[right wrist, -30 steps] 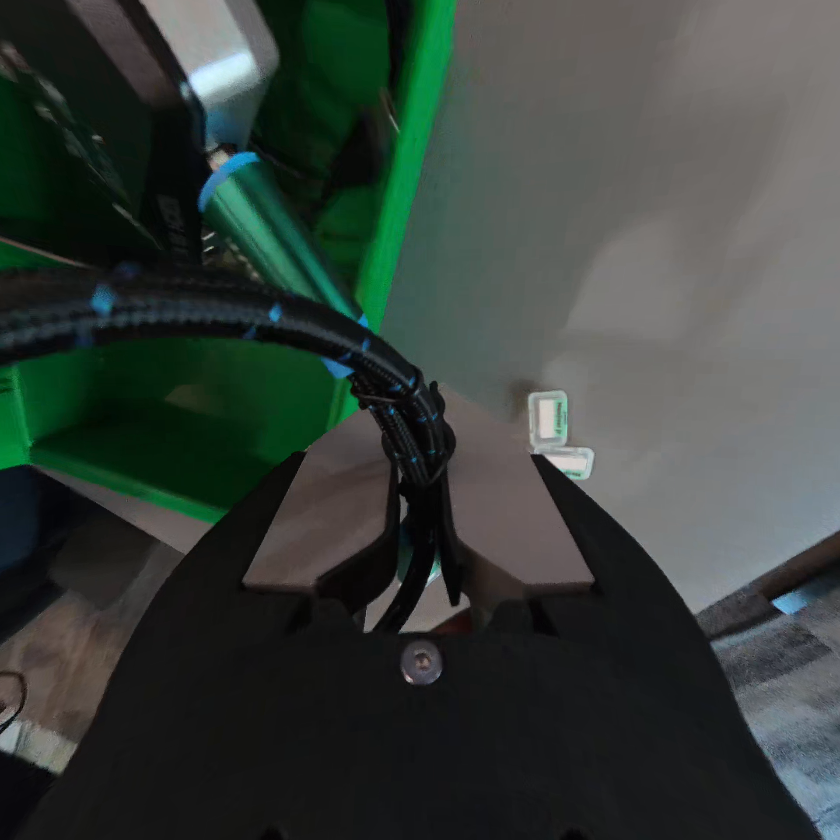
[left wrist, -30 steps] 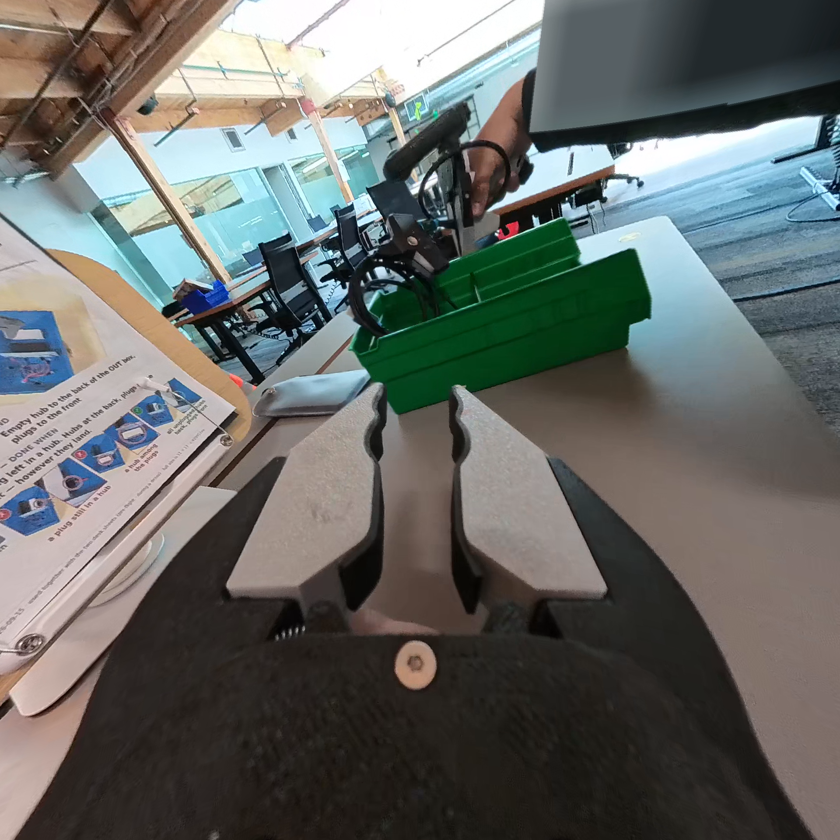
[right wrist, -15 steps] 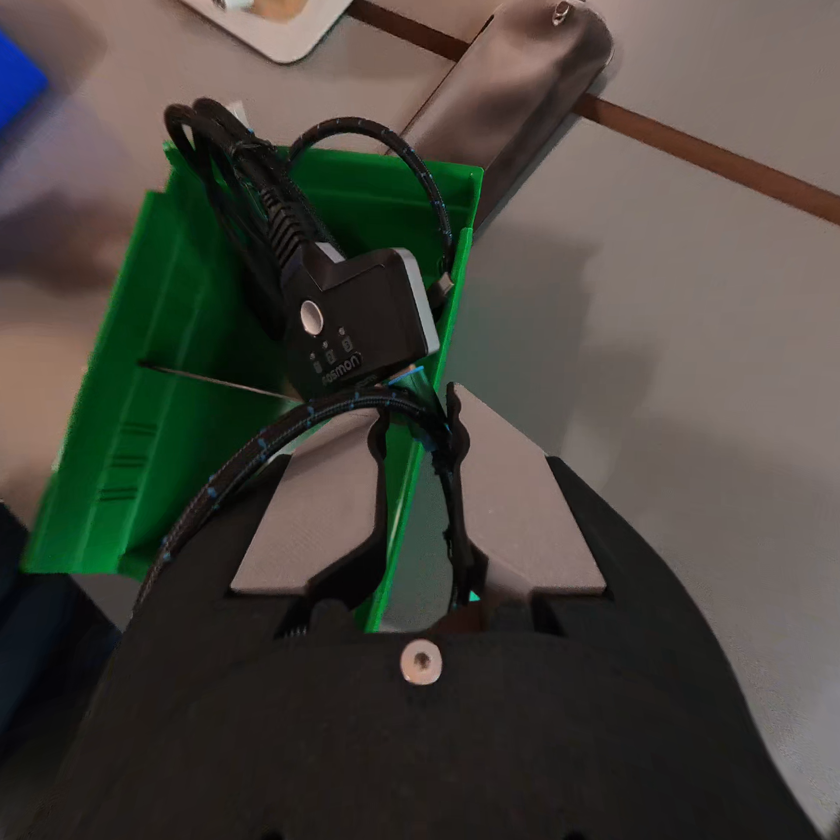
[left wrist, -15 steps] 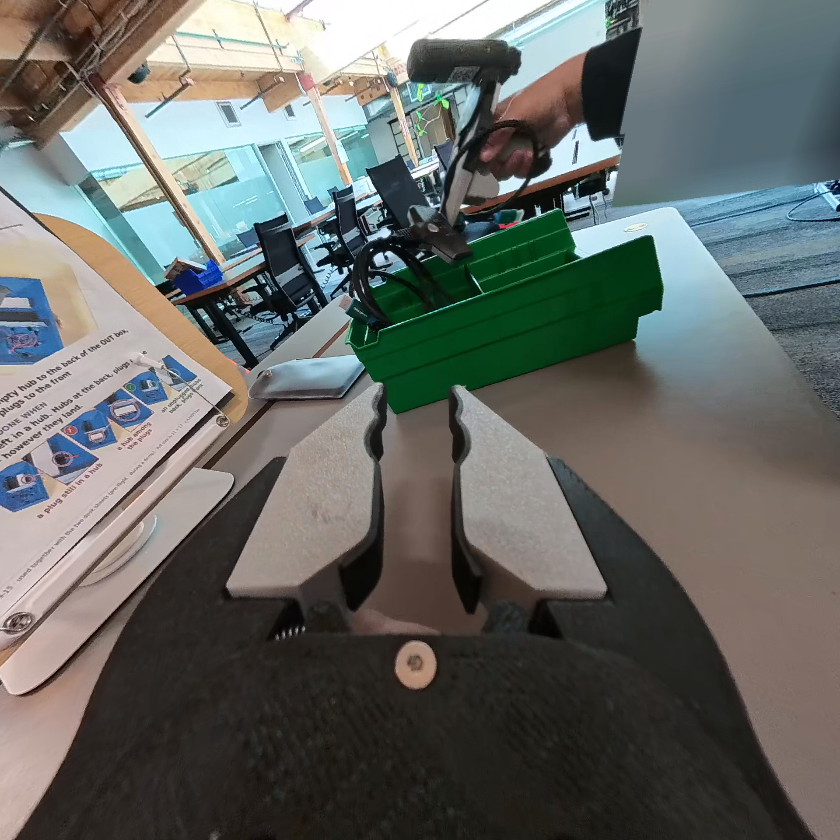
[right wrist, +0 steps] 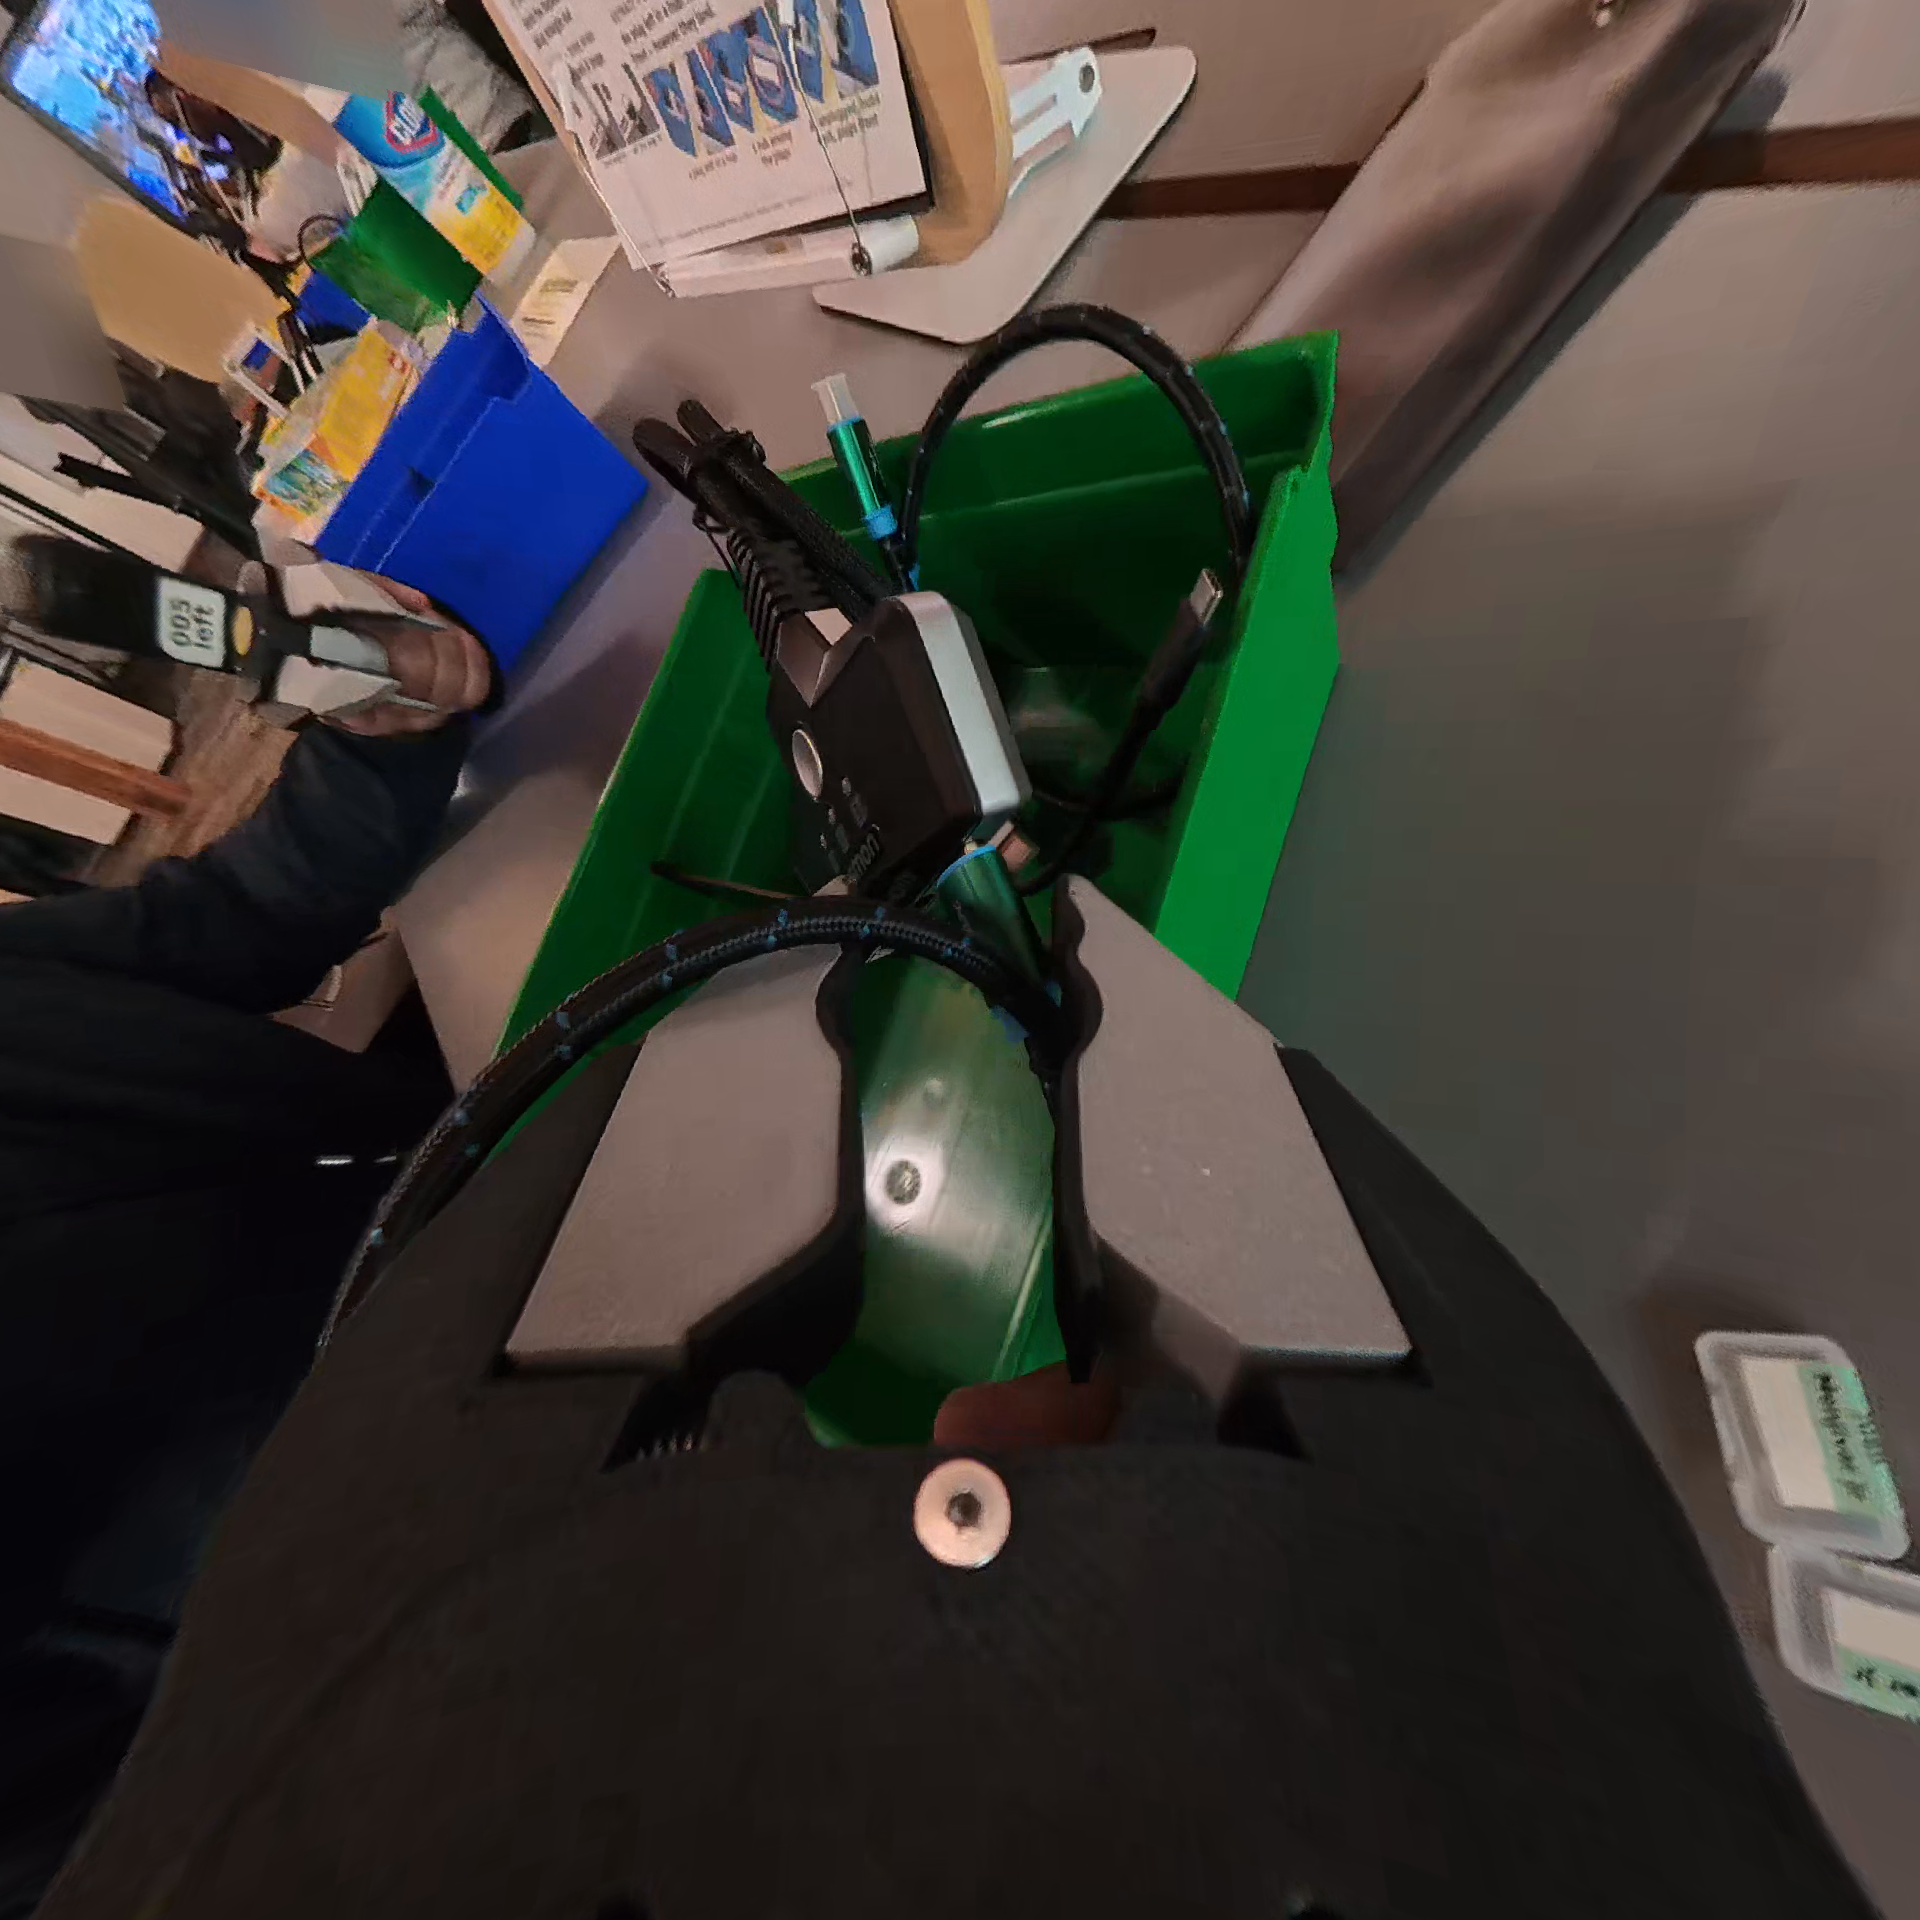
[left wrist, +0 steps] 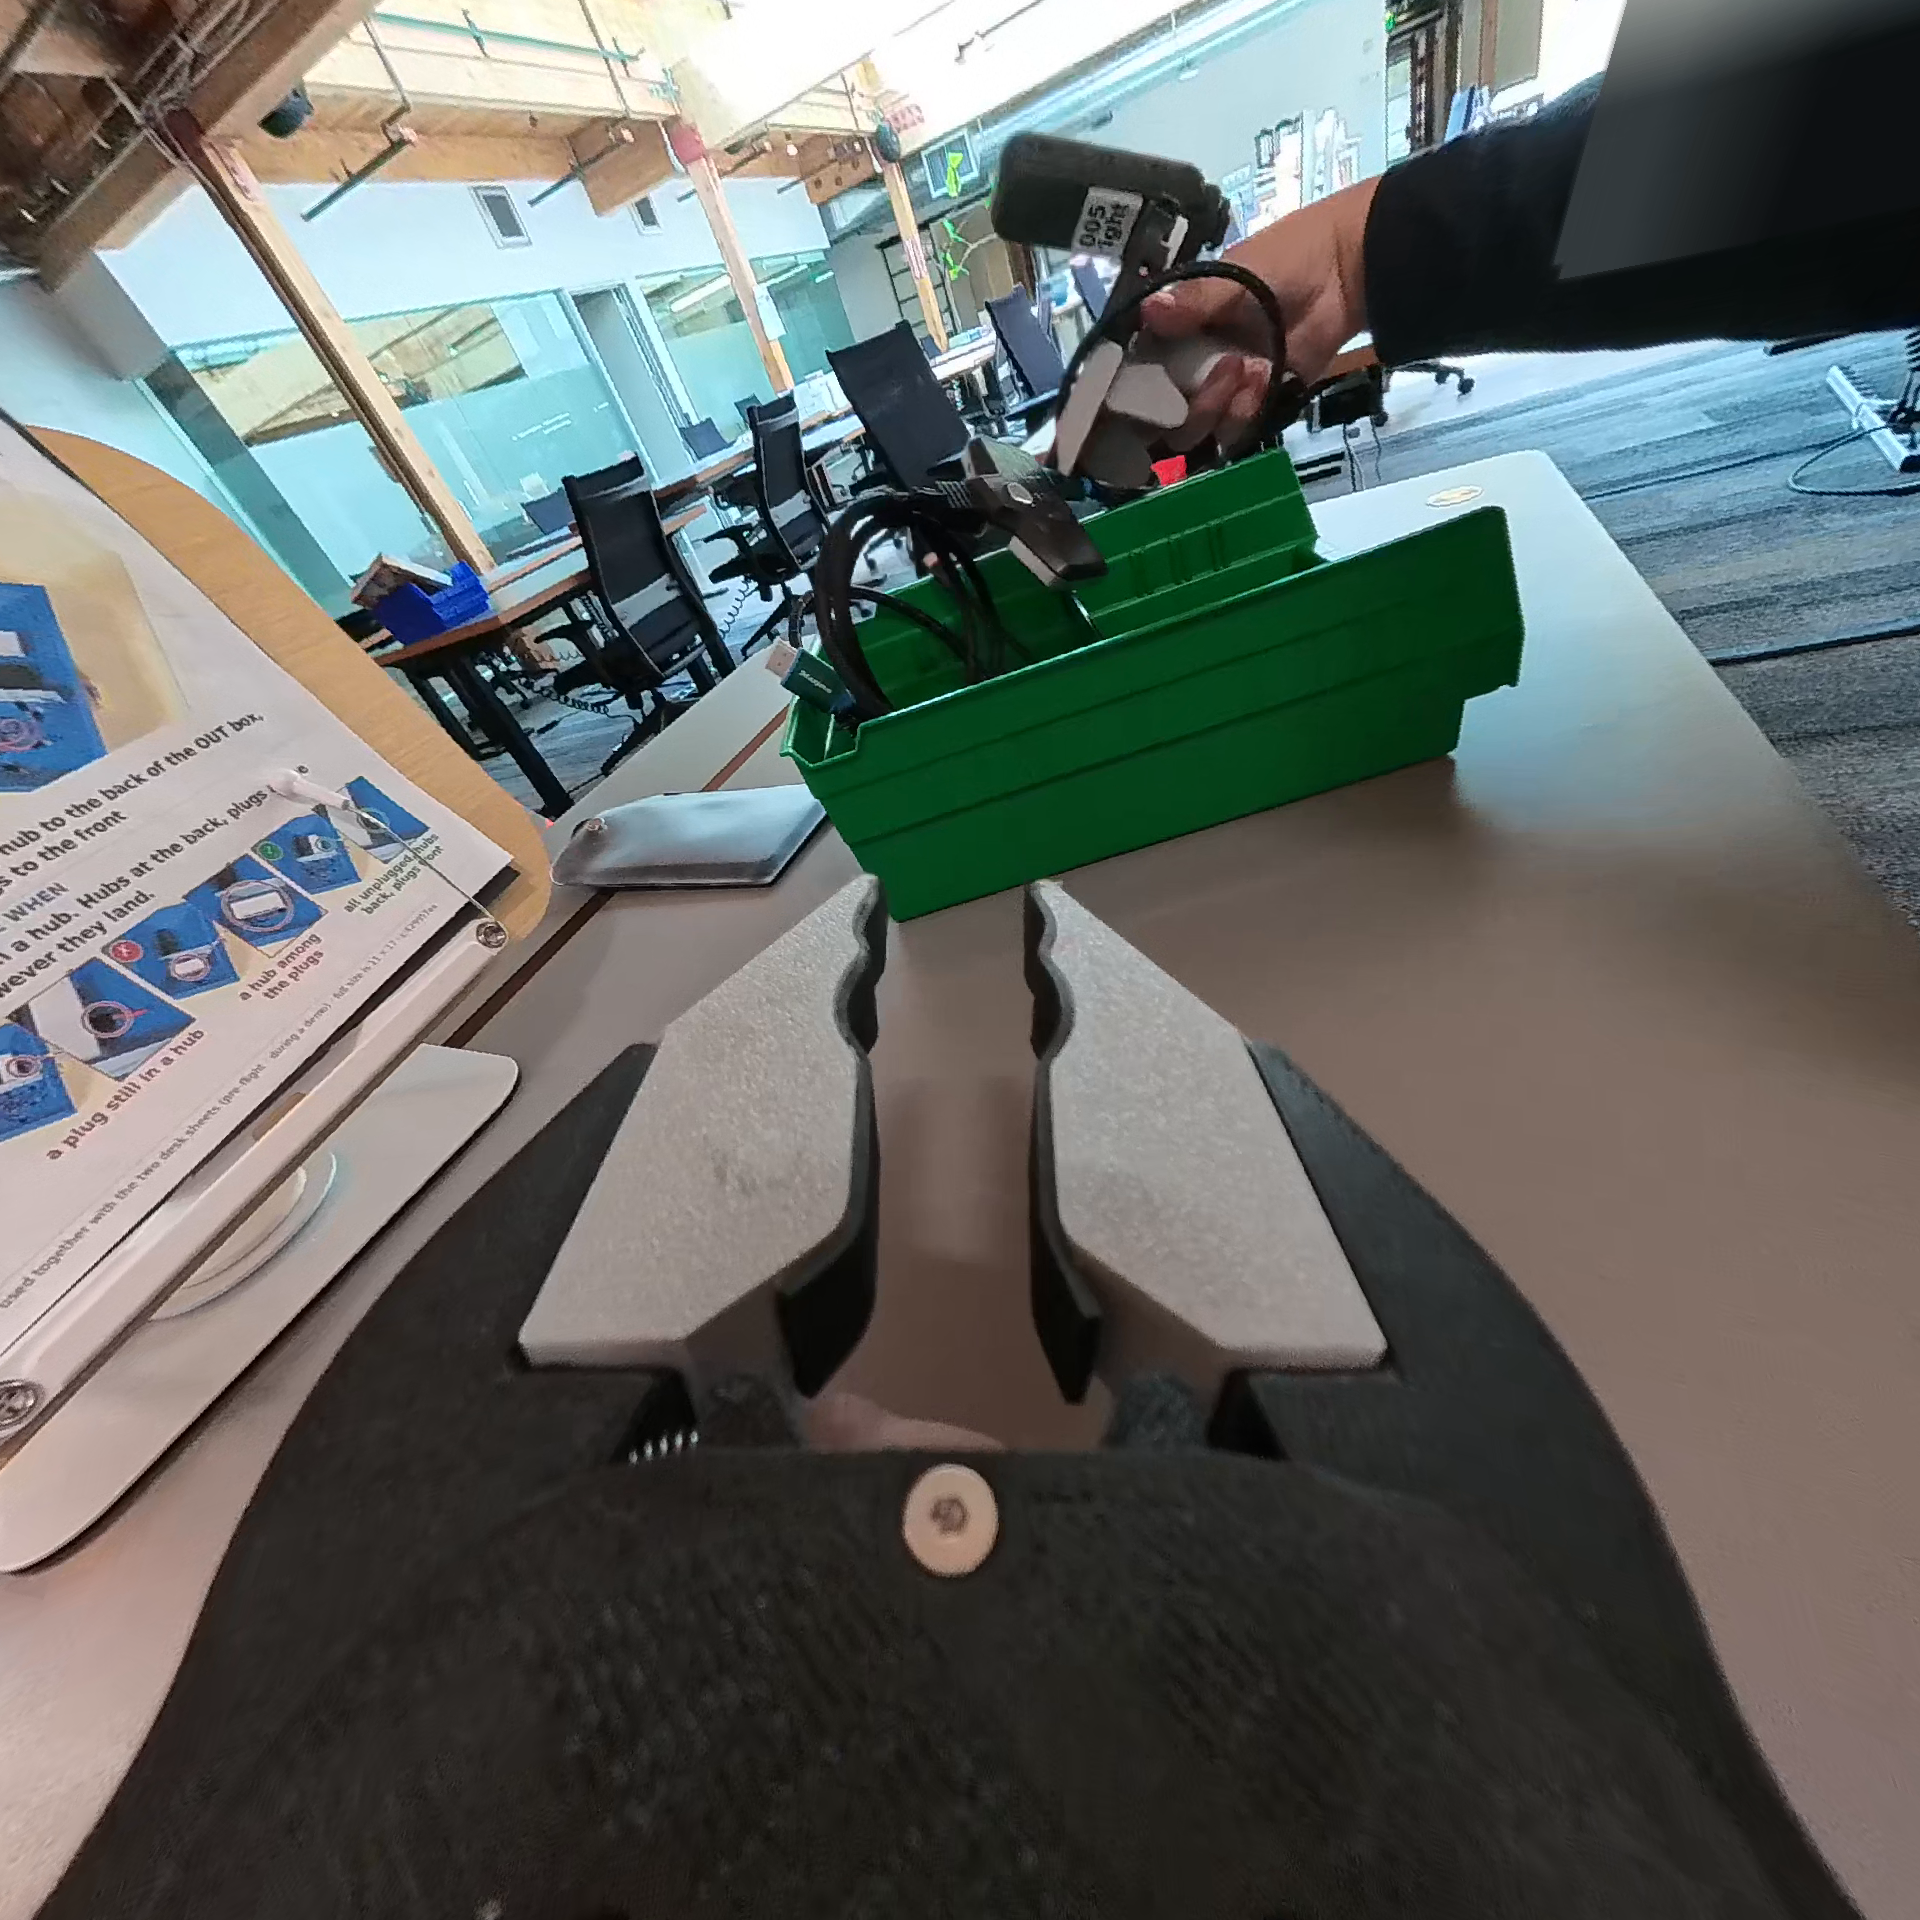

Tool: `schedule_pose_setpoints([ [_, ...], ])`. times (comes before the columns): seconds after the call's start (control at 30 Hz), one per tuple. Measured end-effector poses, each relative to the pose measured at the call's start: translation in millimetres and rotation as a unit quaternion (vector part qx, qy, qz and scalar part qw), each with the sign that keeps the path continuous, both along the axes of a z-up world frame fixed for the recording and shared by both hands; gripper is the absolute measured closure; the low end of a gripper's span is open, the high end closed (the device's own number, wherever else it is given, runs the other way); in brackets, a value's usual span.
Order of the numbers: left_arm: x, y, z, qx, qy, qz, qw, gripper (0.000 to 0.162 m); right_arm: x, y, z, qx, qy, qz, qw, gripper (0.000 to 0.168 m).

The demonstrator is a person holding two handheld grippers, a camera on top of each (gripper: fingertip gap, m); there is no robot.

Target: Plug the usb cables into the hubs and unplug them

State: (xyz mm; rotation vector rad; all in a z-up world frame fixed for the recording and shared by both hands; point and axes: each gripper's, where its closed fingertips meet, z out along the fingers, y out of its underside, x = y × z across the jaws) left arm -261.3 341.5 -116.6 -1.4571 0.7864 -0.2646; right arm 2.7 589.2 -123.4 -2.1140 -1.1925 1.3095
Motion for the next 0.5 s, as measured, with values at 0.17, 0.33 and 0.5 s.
schedule_pose_setpoints([
  [0.17,-0.4,-0.5,-0.4,0.001,0.004,0.001,1.0,0.138,-1.2,9.2,6.6,0.019,0.023,-0.011,0.999,0.129],
  [0.33,-4.9,-0.1,1.4,0.0,-0.003,0.004,1.0,0.139,-0.8,-36.7,26.8,-0.037,0.103,0.106,0.988,0.108],
  [0.5,-3.0,2.0,-5.6,-0.006,0.011,0.006,1.0,0.139,-17.7,-29.9,31.5,0.035,0.089,0.09,0.991,0.125],
])
